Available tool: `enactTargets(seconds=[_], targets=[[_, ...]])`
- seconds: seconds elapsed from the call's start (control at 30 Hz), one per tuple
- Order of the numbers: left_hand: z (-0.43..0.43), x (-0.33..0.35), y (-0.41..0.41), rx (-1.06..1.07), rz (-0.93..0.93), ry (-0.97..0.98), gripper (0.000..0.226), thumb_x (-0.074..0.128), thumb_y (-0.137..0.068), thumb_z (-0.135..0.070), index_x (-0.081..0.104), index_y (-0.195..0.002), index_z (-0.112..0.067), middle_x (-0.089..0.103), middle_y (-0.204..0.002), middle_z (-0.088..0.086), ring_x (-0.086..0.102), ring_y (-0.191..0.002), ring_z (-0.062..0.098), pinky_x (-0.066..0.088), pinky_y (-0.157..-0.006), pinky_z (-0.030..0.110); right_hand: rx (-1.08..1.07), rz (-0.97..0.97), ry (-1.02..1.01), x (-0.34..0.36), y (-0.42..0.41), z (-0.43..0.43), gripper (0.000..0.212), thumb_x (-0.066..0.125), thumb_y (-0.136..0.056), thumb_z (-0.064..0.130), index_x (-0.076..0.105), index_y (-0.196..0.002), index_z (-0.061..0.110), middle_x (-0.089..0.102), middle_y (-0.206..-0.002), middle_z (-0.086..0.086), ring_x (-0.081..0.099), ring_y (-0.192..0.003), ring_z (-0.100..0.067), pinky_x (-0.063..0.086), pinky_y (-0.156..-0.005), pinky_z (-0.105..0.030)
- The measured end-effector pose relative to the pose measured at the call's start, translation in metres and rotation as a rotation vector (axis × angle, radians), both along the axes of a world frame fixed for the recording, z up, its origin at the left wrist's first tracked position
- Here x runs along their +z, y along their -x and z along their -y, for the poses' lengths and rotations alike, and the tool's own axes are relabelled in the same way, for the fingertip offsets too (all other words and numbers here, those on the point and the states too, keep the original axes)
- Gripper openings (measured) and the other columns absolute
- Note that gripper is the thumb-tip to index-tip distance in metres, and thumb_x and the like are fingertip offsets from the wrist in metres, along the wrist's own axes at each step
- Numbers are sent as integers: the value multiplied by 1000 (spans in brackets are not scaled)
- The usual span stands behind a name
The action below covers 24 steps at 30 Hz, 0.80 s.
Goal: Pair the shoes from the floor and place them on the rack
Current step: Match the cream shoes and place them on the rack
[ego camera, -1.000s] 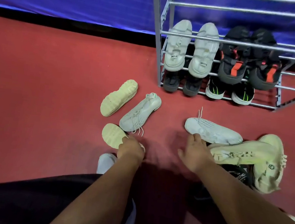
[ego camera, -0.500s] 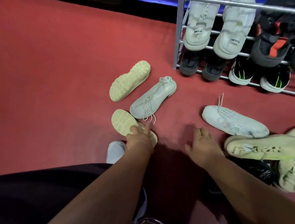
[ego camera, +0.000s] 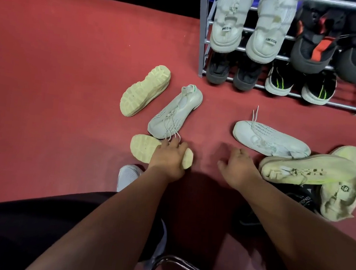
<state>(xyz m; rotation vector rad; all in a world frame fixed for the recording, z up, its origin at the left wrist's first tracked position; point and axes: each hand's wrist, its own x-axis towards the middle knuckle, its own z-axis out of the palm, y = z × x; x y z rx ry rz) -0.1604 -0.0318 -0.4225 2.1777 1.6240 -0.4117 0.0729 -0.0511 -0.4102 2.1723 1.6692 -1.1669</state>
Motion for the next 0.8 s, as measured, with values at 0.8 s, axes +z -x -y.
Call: enactTargets(seconds=[0.8], targets=[[50, 17, -34, 158, 236, 280, 69, 62, -80, -69, 41, -123, -19, 57, -120, 9, 60, -109, 32, 46, -81, 35, -363, -230, 21, 10, -37, -17, 32, 47, -100, 28, 71, -94, 7, 75, -93, -13, 70, -91, -32, 54, -81, -37]])
